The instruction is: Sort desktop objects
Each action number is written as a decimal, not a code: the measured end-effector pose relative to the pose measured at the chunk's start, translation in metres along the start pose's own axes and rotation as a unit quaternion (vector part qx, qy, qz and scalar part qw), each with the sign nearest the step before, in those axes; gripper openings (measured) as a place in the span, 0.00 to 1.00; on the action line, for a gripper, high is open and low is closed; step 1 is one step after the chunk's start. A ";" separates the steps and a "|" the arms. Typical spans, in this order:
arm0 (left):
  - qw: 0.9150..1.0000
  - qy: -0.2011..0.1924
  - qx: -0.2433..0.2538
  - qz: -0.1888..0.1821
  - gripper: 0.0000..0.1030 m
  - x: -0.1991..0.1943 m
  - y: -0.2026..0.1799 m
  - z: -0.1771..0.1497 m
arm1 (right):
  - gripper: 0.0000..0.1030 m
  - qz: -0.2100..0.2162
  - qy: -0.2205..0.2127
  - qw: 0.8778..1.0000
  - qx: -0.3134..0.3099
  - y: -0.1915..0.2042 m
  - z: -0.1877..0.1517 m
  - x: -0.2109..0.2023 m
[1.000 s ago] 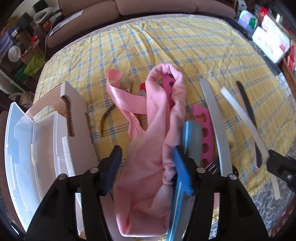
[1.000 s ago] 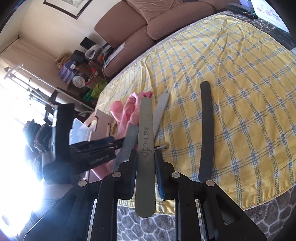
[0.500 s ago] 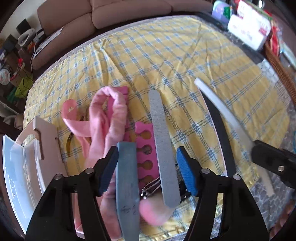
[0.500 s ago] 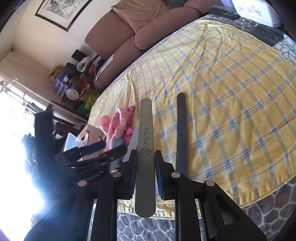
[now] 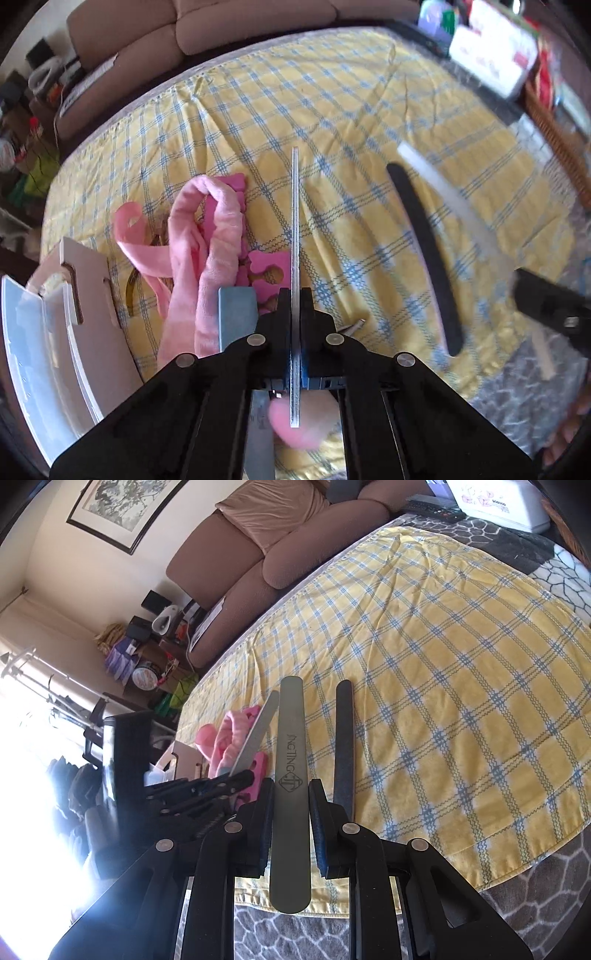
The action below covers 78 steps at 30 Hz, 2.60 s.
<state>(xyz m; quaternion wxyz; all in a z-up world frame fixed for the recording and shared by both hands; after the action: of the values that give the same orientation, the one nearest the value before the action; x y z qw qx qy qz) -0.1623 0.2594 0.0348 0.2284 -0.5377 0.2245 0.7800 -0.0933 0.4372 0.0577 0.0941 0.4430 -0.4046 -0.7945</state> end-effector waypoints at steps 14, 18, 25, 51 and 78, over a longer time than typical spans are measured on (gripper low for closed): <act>0.989 -0.079 -0.100 -0.075 0.04 -0.127 0.128 -0.089 | 0.18 0.065 0.037 0.997 -0.016 0.058 -0.033 0.032; 0.986 -0.086 -0.129 -0.065 0.04 -0.141 0.169 -0.122 | 0.18 0.071 0.060 0.995 -0.040 0.099 -0.057 0.058; 0.975 -0.097 -0.187 -0.069 0.04 -0.144 0.232 -0.172 | 0.18 0.085 0.097 0.991 -0.046 0.169 -0.095 0.114; 0.958 -0.117 -0.217 -0.145 0.04 -0.132 0.238 -0.190 | 0.58 0.097 0.089 0.989 -0.064 0.232 -0.109 0.143; 0.946 -0.137 -0.248 -0.158 0.26 -0.131 0.246 -0.211 | 0.18 0.066 0.154 0.985 -0.049 0.236 -0.104 0.192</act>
<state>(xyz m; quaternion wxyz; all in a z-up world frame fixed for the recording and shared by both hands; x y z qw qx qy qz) -0.1125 -0.0772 0.1165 0.2368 -0.4937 -0.0969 0.8311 -0.1749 0.1275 0.0794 0.2293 0.5269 -0.3744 -0.7278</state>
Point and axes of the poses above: each gripper's, at about its wrist camera, not at the fingertips, and x roughly the way its jaws point, y to its left, z to its top, the point moved 1 cm from there along x, roughly the way its jaws point, and after that the axes turned 11 degrees about x, right-handed, at the moved point
